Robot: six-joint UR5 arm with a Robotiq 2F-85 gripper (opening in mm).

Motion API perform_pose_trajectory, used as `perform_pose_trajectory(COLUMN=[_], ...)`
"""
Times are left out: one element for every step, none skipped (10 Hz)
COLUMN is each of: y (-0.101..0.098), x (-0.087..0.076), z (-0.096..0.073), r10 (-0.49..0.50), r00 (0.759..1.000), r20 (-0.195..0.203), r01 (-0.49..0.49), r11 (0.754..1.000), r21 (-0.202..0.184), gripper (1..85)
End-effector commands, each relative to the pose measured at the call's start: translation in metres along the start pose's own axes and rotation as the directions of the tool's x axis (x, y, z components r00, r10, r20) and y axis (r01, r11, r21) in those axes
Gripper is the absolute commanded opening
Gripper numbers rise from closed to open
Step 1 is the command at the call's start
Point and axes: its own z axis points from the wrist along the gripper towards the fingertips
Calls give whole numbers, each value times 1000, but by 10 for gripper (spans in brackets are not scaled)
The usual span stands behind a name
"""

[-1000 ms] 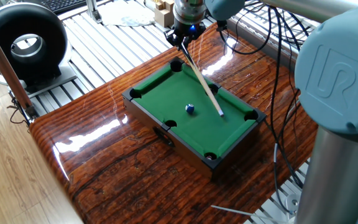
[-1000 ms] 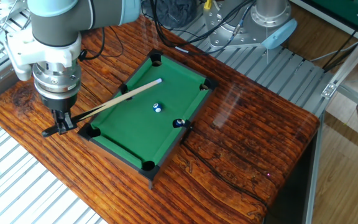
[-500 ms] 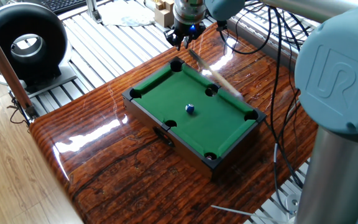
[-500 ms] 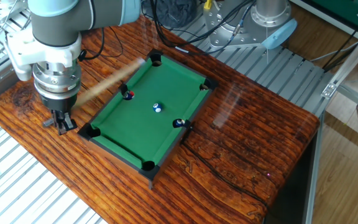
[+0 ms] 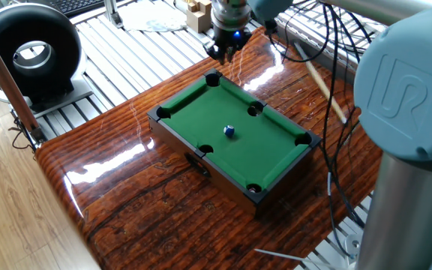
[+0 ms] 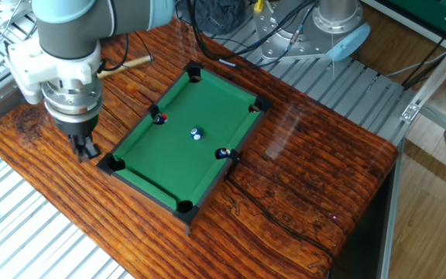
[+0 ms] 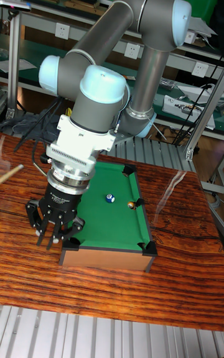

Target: Hit the pool ball

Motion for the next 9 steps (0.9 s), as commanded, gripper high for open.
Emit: perform_pose_trajectory(y=[-15,-12,-8,-5,-11,-16,-23,-32,-39], x=[33,35,37,41,43,45,47,46,48], z=[-3,-5,-4,-4,-3,-3,-4,-5,-7], r10=[-115,-121,-127,-119,-127,-141,-160,-181,-195], r00=[985,983,982,982,980,978,976,974,972], r20=[-130,-136,-137,-149,-154,-153,-146,-138,-134], r01=[120,125,128,118,125,137,155,177,191], r11=[992,992,992,993,992,990,987,983,981], r21=[31,20,-4,-18,-19,-33,-49,-41,-45], gripper=[257,257,257,257,257,267,313,347,360])
